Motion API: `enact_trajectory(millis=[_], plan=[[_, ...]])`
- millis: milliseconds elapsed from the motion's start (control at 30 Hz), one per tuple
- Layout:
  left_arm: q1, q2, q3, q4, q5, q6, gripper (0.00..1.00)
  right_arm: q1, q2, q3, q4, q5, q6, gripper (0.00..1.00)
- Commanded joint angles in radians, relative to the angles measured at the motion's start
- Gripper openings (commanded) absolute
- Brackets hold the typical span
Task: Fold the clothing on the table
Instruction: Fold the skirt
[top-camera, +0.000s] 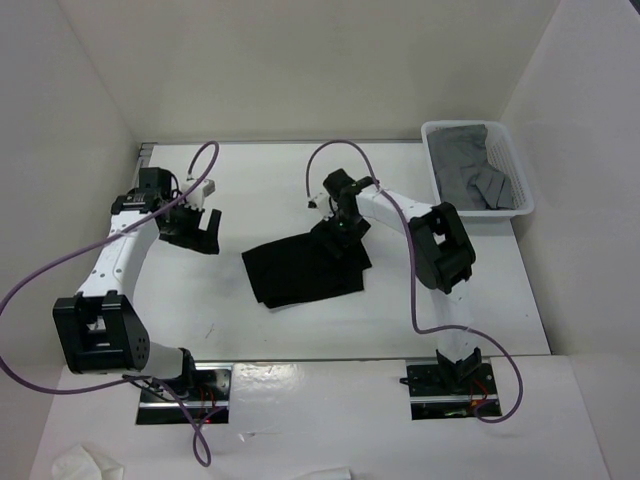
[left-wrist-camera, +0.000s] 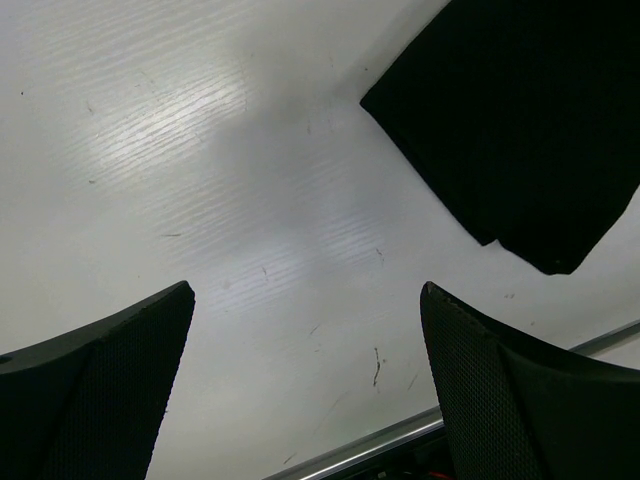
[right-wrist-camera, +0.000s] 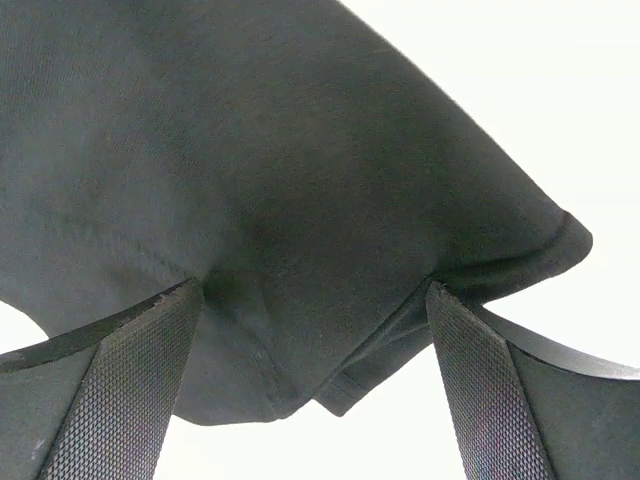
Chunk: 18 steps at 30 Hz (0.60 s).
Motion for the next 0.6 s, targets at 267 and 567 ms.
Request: enact_trajectory(millis=[267,567], plan=[[-0.001,0.063,0.065,0.022,0.059,0.027,1.00,-0.090,0.135,0.140,0.057,0.072,0.082,0.97],[-0.056,0.083,0.074,0.022,0.119,0.014,1.00,-0.090,0.227,0.310,0.038,0.101,0.148,0.97]])
